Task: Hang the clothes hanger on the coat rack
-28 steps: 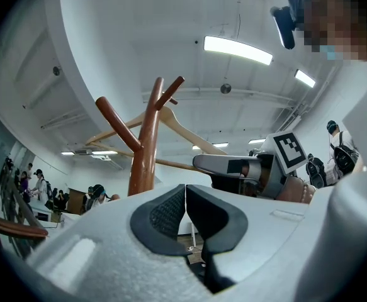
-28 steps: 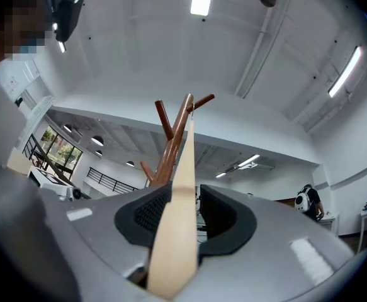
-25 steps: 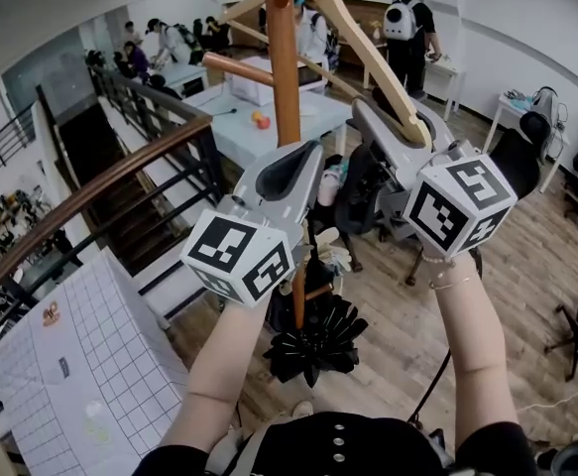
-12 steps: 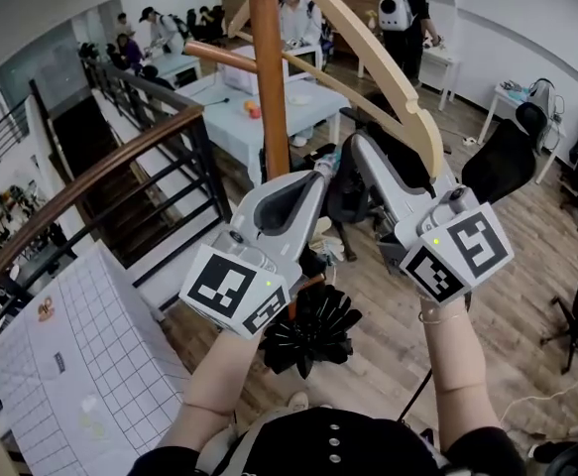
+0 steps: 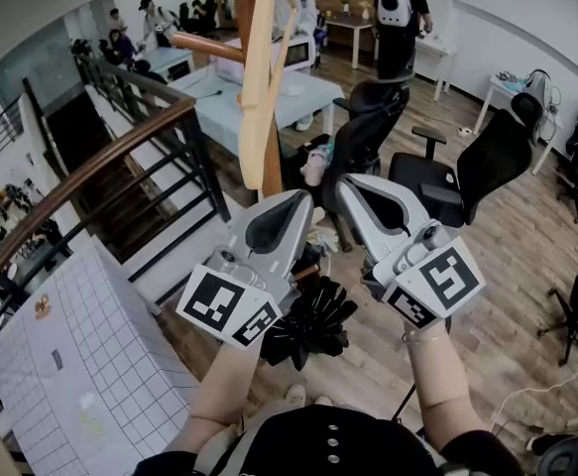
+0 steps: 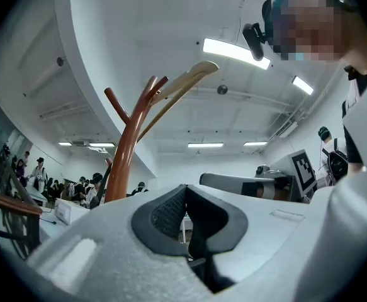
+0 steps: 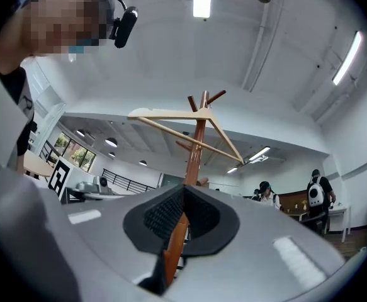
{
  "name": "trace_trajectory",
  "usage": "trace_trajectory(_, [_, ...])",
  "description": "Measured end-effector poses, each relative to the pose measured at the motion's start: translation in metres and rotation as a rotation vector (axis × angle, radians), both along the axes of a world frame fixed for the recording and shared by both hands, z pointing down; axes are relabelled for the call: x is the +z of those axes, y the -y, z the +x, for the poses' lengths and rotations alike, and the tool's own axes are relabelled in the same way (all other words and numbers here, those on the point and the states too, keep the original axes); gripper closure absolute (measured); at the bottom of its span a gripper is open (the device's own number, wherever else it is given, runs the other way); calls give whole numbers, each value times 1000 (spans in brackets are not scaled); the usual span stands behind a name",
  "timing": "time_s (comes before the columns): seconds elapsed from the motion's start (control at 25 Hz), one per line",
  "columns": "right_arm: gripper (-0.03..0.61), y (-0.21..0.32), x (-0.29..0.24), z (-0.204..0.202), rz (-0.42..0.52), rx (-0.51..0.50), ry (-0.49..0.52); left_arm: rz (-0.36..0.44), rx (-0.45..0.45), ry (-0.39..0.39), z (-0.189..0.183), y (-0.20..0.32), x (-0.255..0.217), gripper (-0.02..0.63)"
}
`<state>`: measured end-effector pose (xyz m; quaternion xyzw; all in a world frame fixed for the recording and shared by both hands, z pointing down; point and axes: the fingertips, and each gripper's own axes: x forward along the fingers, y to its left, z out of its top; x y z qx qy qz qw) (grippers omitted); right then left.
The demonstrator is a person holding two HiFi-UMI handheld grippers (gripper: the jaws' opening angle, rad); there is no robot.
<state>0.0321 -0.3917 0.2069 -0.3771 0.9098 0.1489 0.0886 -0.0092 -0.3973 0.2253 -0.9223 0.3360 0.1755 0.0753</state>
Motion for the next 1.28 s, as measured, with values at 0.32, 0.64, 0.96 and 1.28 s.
trace_trajectory(0.32, [578,-5,30,6,-64,-3,45,-64,-34,9,-4,-9,27,617])
trace_trajectory(0.64, [578,-16,60,-2,-123,-28,33,-127,-47,4,-4,-19,47,617])
trace_trajectory(0.96, [578,-25,89,-8,-182,-53,11,-191,-6,47,4,-32,73,617])
trace_trajectory(1.28, [578,-31,115,-14,-256,-98,18,-241,-8,61,8,-31,89,617])
